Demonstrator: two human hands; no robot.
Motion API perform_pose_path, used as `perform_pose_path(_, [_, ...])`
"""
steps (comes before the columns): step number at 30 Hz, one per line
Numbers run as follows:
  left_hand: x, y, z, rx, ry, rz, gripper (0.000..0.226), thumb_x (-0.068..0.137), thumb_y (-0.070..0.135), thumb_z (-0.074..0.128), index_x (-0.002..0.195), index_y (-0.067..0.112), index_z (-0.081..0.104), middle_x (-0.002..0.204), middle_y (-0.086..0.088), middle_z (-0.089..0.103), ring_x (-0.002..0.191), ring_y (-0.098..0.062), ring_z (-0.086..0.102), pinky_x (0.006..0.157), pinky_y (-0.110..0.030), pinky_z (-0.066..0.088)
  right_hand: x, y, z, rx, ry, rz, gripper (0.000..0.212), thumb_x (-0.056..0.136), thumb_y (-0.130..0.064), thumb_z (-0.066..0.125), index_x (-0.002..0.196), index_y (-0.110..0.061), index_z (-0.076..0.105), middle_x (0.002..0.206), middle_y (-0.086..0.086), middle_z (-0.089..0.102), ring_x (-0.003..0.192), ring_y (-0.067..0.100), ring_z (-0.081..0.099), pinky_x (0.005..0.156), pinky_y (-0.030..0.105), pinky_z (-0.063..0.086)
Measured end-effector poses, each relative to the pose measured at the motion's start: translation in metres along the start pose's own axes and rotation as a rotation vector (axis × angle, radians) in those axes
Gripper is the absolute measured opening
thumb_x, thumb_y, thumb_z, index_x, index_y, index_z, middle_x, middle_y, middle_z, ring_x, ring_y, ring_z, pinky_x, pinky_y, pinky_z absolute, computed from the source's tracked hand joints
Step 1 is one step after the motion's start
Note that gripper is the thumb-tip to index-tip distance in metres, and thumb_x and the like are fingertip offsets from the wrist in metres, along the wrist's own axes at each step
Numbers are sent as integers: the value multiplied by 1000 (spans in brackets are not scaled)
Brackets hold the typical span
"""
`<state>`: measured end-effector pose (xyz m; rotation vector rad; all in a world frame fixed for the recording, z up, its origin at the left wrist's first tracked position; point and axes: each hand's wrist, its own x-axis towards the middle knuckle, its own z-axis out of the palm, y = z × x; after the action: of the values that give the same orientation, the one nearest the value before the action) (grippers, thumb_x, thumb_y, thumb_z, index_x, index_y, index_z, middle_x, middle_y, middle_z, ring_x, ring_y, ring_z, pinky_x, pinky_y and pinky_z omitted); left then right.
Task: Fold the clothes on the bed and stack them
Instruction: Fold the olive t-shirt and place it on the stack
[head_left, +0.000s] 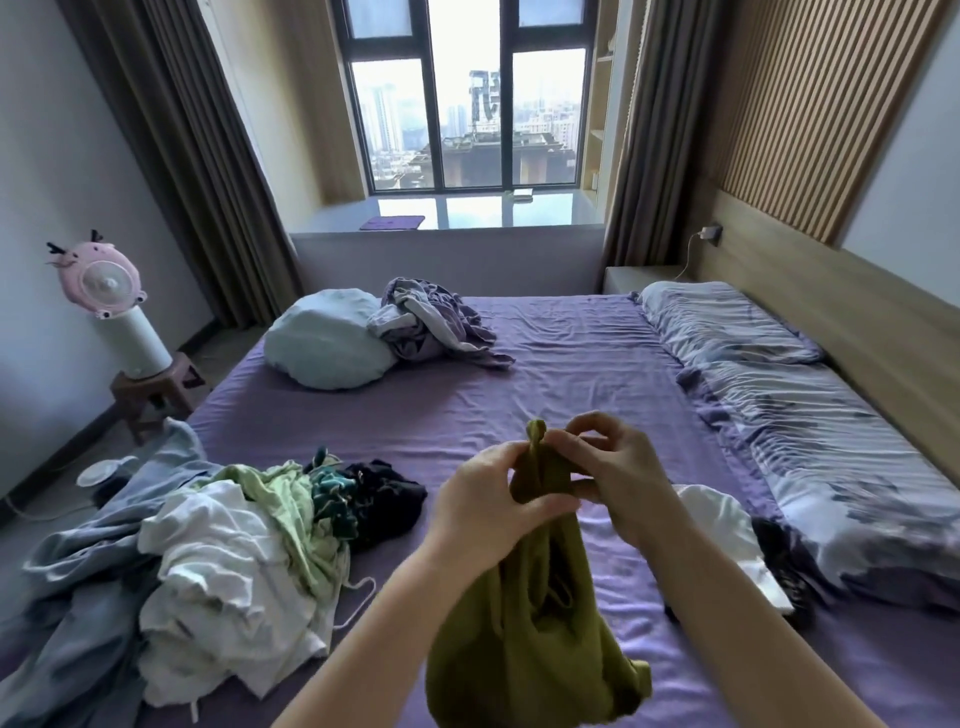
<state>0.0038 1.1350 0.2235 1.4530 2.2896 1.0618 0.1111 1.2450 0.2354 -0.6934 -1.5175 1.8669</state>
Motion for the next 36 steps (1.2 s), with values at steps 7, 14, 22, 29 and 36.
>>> perform_pose_path(7, [14, -2, -15, -432, 111, -132, 13, 90, 17, 64, 88, 7, 71, 81, -14, 70, 73, -18, 61, 72, -40, 49, 4, 13, -31, -130, 179, -127, 17, 80, -17, 72, 85, -16, 55, 71, 6, 69, 66, 19, 64, 57, 30, 54])
perform_pose_path(14, [30, 1, -26, -938, 89, -312, 13, 93, 5, 57, 85, -1, 66, 78, -19, 67, 75, -30, 63, 82, -51, 52, -25, 75, -25, -586, 198, -546, 29, 76, -12, 77, 99, -21, 60, 118, 2, 56, 114, 7, 52, 94, 20, 41])
perform_pose_path(22, [33, -8, -38, -940, 139, -314, 13, 91, 8, 60, 82, 5, 68, 70, -9, 71, 63, -21, 67, 68, -38, 58, -27, 109, -18, -1038, 59, -584, 14, 71, -9, 79, 84, -13, 75, 125, 14, 58, 117, 35, 53, 97, 38, 45])
perform_pose_path(29, [31, -37, -33, -697, 203, -256, 6, 87, 11, 68, 81, 13, 69, 67, 1, 69, 62, -10, 65, 62, -22, 55, -24, 75, -17, -362, 96, -229, 21, 83, -1, 68, 79, -22, 67, 90, -4, 73, 83, 13, 68, 72, 18, 51])
perform_pose_path(36, [18, -56, -15, -304, 130, -164, 6, 80, 22, 76, 82, 19, 71, 69, 6, 68, 62, -8, 61, 64, -25, 51, -27, 42, -26, -83, 189, -233, 8, 93, -7, 55, 87, -11, 58, 71, 3, 72, 63, 12, 66, 56, 22, 51])
